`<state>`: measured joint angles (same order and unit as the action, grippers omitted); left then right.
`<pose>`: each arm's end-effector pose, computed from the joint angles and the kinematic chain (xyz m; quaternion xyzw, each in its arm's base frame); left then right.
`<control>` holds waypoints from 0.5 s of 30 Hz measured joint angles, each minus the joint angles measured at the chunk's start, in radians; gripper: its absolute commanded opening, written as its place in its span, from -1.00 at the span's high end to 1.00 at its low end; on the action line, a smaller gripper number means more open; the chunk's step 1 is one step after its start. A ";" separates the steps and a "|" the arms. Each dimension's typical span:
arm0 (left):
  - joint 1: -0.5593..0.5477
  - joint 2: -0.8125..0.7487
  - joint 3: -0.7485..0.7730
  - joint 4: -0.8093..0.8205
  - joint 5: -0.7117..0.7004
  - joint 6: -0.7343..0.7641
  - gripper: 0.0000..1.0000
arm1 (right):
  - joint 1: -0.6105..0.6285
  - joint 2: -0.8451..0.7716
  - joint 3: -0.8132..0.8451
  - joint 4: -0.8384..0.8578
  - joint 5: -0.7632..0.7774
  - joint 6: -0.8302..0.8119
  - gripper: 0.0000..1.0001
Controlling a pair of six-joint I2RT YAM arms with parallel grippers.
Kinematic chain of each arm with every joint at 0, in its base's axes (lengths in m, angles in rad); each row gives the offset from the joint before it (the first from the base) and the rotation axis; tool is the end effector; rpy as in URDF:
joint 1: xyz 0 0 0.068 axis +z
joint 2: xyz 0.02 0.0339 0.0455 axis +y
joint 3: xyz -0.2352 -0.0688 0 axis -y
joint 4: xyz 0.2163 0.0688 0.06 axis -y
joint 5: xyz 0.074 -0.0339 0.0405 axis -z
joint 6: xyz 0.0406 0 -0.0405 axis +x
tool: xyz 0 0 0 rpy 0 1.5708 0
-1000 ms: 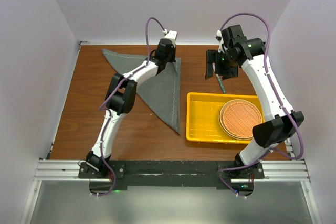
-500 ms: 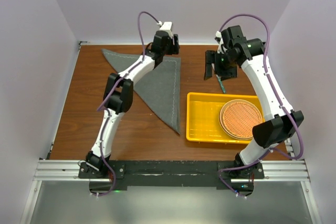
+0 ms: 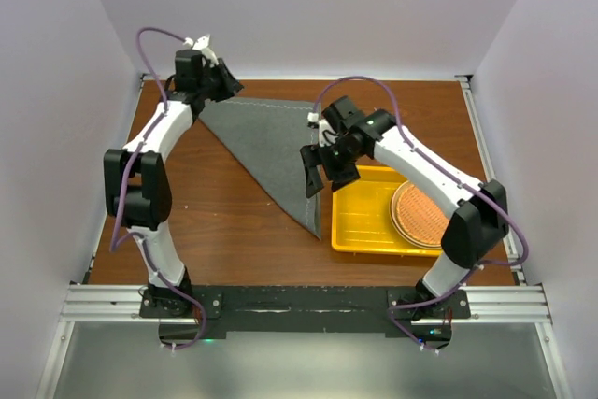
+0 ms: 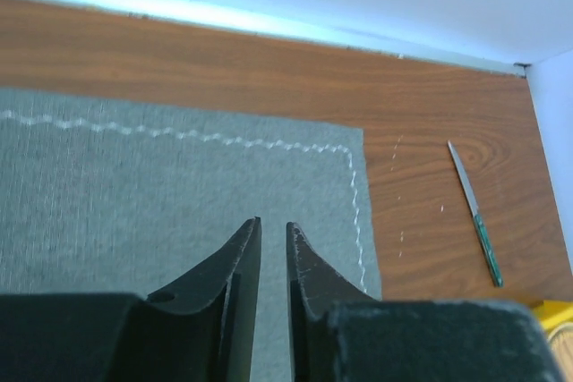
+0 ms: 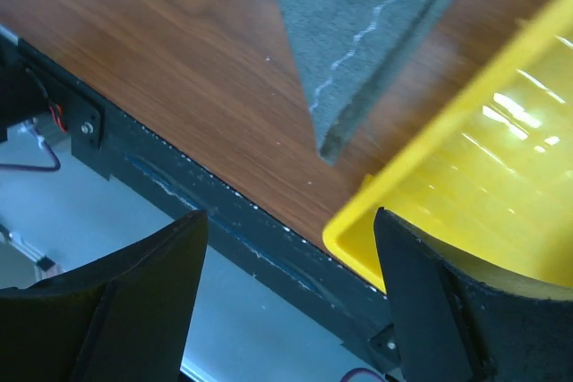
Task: Fold the napkin, place the utensils inside, and roll it up
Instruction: Fold the napkin
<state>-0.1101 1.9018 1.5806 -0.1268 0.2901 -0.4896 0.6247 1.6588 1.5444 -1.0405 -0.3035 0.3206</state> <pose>0.4185 -0.0580 0.2757 -0.0824 0.8371 -0.2725 0.4671 0.2427 0.1900 0.2796 -0.1773 0.9513 0.2246 0.1144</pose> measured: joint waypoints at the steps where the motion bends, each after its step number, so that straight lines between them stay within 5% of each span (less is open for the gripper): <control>1: 0.016 -0.004 -0.026 0.011 0.023 -0.005 0.68 | 0.015 0.013 -0.005 0.008 -0.009 0.000 -0.57; 7: 0.059 0.080 -0.087 0.022 0.134 -0.035 0.85 | 0.056 0.153 -0.008 0.048 -0.042 -0.026 -0.41; 15: 0.182 0.288 -0.023 0.092 0.223 -0.108 0.92 | 0.137 0.325 -0.010 0.071 -0.045 -0.048 -0.54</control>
<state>0.0719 2.1895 1.5581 -0.0349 0.5133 -0.5976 0.7616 1.9842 1.5341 -0.9699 -0.3485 0.2722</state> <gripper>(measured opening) 0.055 0.768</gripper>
